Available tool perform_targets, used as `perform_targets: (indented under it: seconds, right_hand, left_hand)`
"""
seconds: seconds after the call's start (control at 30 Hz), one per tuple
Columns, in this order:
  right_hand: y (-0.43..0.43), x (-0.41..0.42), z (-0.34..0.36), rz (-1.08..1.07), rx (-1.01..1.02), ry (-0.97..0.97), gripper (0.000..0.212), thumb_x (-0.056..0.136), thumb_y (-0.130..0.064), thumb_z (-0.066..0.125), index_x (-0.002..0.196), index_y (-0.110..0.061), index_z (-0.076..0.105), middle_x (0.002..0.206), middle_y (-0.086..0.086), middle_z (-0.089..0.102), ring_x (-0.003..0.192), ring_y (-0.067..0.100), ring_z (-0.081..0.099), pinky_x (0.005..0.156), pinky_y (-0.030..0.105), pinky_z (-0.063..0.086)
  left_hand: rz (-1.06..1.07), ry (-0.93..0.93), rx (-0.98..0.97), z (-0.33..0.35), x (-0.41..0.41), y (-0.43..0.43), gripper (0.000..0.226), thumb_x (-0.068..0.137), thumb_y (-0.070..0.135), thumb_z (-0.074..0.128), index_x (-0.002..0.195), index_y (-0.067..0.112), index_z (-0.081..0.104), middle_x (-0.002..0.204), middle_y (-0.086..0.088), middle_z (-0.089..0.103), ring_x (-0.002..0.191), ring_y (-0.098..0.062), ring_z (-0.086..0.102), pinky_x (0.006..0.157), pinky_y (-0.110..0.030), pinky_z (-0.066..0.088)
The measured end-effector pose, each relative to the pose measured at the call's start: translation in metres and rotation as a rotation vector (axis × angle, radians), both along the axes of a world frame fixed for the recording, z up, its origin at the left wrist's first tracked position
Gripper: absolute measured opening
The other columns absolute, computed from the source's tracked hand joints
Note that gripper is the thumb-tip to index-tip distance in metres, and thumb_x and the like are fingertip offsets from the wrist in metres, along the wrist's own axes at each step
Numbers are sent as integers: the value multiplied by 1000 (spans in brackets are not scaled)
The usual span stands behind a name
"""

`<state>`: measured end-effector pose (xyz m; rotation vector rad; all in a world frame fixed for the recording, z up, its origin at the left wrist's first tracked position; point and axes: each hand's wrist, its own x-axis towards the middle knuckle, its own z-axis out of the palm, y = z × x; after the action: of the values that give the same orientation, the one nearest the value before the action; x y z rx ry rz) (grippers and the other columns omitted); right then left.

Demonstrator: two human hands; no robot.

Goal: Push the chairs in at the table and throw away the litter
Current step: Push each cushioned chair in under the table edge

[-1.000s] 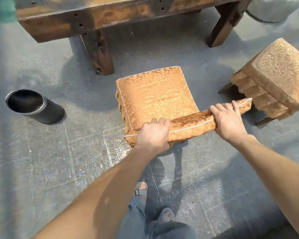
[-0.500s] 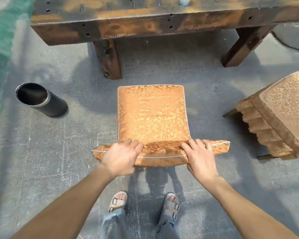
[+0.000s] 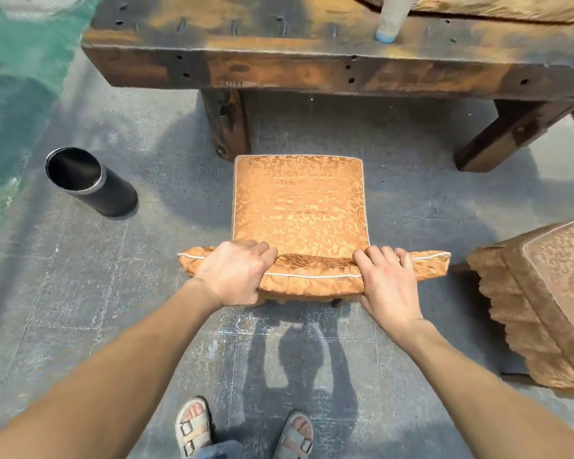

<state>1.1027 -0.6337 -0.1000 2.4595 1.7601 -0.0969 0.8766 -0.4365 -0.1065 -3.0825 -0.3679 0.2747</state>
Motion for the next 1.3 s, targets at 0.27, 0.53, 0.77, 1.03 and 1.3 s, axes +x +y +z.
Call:
perform_targets:
  seconds: [0.27, 0.53, 0.77, 1.03, 1.3]
  right_hand:
    - [52, 44, -1, -14, 59, -16, 66, 49, -13, 85, 106, -18, 54, 99, 4, 56, 95, 30, 52, 90, 45, 36]
    - [119, 99, -3, -1, 78, -16, 66, 49, -13, 85, 106, -17, 53, 98, 6, 56, 96, 32, 52, 89, 46, 37]
    - [179, 144, -2, 12, 88, -15, 66, 50, -15, 87, 107, -17, 53, 99, 6, 55, 97, 32, 51, 90, 46, 35]
    - [230, 179, -6, 34, 71, -51, 67, 51, -21, 85, 109, -17, 53, 99, 7, 55, 96, 32, 51, 88, 46, 36]
    - [230, 201, 3, 30, 1, -13, 69, 49, -17, 83, 111, -19, 53, 100, 3, 56, 95, 29, 52, 86, 44, 38]
  left_hand:
    - [43, -21, 20, 0, 50, 59, 35, 69, 40, 69, 90, 23, 47, 81, 5, 61, 76, -19, 61, 52, -32, 48]
    - [65, -72, 21, 3, 101, 117, 42, 65, 29, 70, 86, 25, 33, 80, 2, 61, 76, -26, 64, 51, -31, 40]
    - [72, -49, 79, 4, 144, 174, 32, 66, 31, 67, 91, 21, 48, 85, 3, 63, 82, -26, 66, 53, -30, 30]
    - [55, -101, 77, 1, 177, 224, 39, 61, 37, 74, 89, 19, 52, 81, 2, 63, 76, -26, 66, 51, -30, 35]
    - [38, -15, 5, 2, 198, 220, 36, 65, 34, 67, 96, 19, 56, 84, 1, 63, 78, -25, 65, 53, -32, 45]
